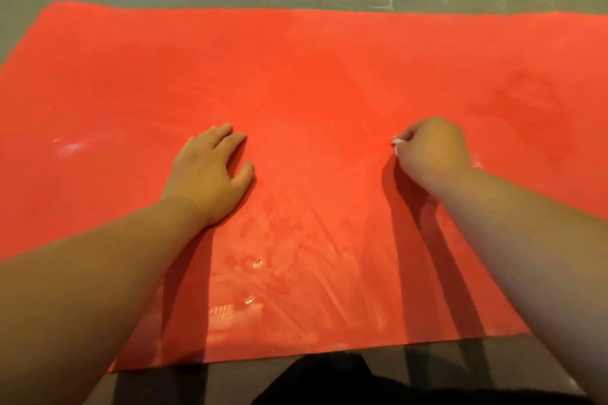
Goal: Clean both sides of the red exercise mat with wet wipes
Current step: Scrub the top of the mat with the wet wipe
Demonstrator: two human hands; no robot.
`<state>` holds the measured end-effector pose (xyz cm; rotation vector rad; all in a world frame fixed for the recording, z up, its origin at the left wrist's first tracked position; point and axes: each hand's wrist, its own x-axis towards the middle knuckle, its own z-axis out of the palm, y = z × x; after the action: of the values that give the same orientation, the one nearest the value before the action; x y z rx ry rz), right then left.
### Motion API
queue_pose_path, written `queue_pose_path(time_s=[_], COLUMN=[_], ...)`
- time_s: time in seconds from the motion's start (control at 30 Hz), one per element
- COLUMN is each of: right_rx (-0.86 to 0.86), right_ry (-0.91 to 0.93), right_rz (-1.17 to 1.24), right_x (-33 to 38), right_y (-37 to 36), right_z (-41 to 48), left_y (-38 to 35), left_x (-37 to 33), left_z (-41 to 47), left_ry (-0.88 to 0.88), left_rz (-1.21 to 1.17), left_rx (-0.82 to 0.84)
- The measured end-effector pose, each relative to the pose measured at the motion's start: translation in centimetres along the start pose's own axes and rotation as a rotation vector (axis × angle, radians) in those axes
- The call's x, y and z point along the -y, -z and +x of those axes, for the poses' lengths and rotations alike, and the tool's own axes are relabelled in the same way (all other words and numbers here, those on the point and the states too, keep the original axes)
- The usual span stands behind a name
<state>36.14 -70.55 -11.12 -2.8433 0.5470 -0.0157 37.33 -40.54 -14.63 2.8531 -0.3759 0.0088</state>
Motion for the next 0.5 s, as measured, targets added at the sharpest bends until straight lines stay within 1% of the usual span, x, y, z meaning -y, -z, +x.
queue_pose_path(time_s=[0.03, 0.07, 0.1, 0.17, 0.23, 0.27, 0.3, 0.33, 0.37, 0.43, 0.47, 0.5], right_rx=[-0.022, -0.043, -0.053, -0.009, 0.098, 0.149, 0.183, 0.189, 0.17, 0.057, 0.001, -0.035], right_ry=[-0.036, -0.021, 0.035, 0.257, 0.538, 0.644, 0.69, 0.674, 0.608, 0.344, 0.195, 0.087], right_rz=[0.009, 0.038, 0.078, 0.14, 0.134, 0.13, 0.11, 0.068, 0.029, -0.032, -0.035, -0.018], right_x=[0.5, 2.0, 4.0, 8.6, 12.0, 12.6, 12.4, 11.4, 9.9, 6.0, 4.2, 3.2], right_y=[-0.3, -1.0, -2.0, -4.0, -4.5, -4.3, -3.8, -3.4, -2.7, -1.3, -0.7, -0.6], right_z=[0.4, 0.1, -0.6, -2.8, -5.1, -5.2, -4.5, -3.1, -1.5, 2.0, 3.3, 4.0], left_y=[0.0, 0.0, -0.1, -0.3, -0.4, -0.4, -0.3, -0.3, -0.3, -0.4, -0.5, -0.6], left_x=[0.1, 0.0, 0.0, 0.1, 0.1, 0.2, 0.1, 0.1, 0.1, 0.3, 0.4, 0.5], left_z=[0.1, 0.1, 0.2, 0.2, 0.2, 0.3, 0.3, 0.3, 0.3, 0.3, 0.4, 0.5], left_ry=[0.014, 0.03, 0.049, 0.058, 0.03, 0.024, 0.025, 0.028, 0.031, 0.034, 0.032, 0.028], left_rz=[-0.011, -0.023, -0.032, -0.005, 0.037, 0.046, 0.051, 0.054, 0.058, 0.071, 0.078, 0.085], left_rx=[-0.015, -0.022, -0.019, -0.015, 0.0, 0.013, 0.027, 0.037, 0.042, 0.05, 0.049, 0.052])
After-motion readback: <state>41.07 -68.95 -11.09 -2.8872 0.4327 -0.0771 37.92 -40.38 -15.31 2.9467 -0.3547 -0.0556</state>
